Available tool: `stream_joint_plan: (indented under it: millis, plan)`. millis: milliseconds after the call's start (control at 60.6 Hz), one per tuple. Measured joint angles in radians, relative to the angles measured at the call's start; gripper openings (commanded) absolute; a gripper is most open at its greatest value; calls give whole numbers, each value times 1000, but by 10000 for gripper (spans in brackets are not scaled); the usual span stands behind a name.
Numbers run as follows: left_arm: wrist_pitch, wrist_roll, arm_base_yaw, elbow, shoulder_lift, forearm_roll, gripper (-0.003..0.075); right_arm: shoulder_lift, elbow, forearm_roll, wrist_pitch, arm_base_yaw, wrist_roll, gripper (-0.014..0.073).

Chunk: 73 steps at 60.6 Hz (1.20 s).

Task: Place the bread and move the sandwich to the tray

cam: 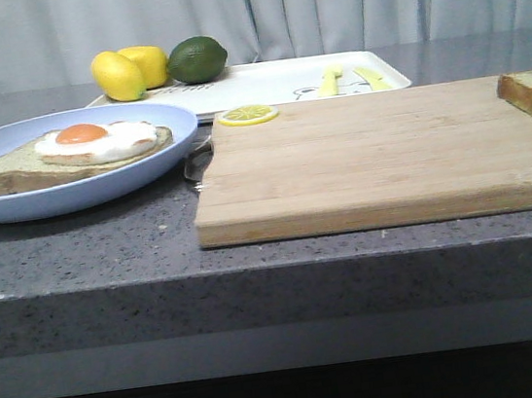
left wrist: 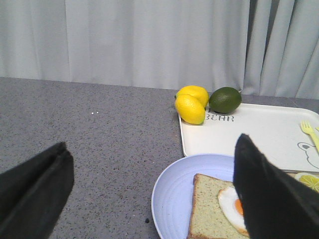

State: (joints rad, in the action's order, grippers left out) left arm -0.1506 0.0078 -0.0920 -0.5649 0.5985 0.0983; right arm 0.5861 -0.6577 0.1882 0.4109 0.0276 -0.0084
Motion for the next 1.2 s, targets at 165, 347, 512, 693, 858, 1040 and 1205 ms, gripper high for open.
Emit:
stream_joint_plan:
  millis: [165,347,512,693,858,1040,1205]
  plan:
    - [0,0,0,0,0,0,638,176,-103,2,102,-26,0,631]
    - [0,0,0,0,0,0,638,364,-200,4,188,-168,1,631]
    - [0,0,0,0,0,0,638,521,-236,10,212,-324,2,631]
    - [0,0,0,0,0,0,638,674,-283,43,289,-369,-55,631]
    - [0,0,0,0,0,0,638,793,-333,182,365,-371,-188,631]
    - [0,0,0,0,0,0,638,897,-361,267,418,-386,-259,631]
    - [0,0,0,0,0,0,638,925,-367,328,432,-397,-304,630]
